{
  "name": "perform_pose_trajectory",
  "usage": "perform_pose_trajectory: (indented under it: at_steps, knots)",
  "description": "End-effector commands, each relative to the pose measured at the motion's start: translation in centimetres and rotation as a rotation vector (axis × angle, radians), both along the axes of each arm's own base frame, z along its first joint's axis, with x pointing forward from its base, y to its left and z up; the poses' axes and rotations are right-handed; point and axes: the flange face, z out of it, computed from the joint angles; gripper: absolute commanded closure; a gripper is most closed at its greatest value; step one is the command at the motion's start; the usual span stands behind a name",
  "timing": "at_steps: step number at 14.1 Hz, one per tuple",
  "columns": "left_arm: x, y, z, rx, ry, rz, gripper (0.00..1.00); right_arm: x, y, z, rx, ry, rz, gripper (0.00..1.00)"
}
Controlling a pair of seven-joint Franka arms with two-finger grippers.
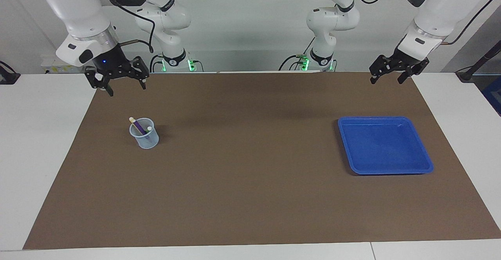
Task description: Transfer and insert pens with both arms
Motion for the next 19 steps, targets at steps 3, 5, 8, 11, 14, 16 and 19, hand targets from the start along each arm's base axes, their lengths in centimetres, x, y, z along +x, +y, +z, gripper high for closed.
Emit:
perform_pose_trajectory:
  at_steps: [3, 5, 8, 11, 14, 16, 19]
  knots:
    - [0.1, 0.2, 0.5, -0.002, -0.007, 0.001, 0.00, 0.0, -0.3, 0.4, -0.011, 0.005, -0.015, 0.00]
    - [0.1, 0.2, 0.5, -0.002, -0.007, 0.001, 0.00, -0.4, -0.3, 0.8, -0.010, 0.007, -0.015, 0.00]
    - [0.1, 0.2, 0.6, -0.003, -0.009, 0.001, 0.00, -0.5, -0.4, 1.0, -0.010, 0.004, -0.015, 0.00]
    - [0.1, 0.2, 0.5, -0.002, -0.007, 0.001, 0.00, -0.8, -0.4, 1.1, -0.009, 0.014, -0.018, 0.00]
    - [0.1, 0.2, 0.5, -0.002, -0.007, 0.002, 0.00, -1.4, -0.5, 1.8, -0.007, 0.013, -0.018, 0.00]
    - [0.1, 0.2, 0.5, -0.002, -0.007, 0.004, 0.00, -1.4, -0.3, 1.8, -0.007, 0.011, -0.015, 0.00]
    - [0.1, 0.2, 0.6, -0.003, -0.010, 0.001, 0.00, -1.4, -0.4, 1.8, -0.007, 0.010, -0.016, 0.00]
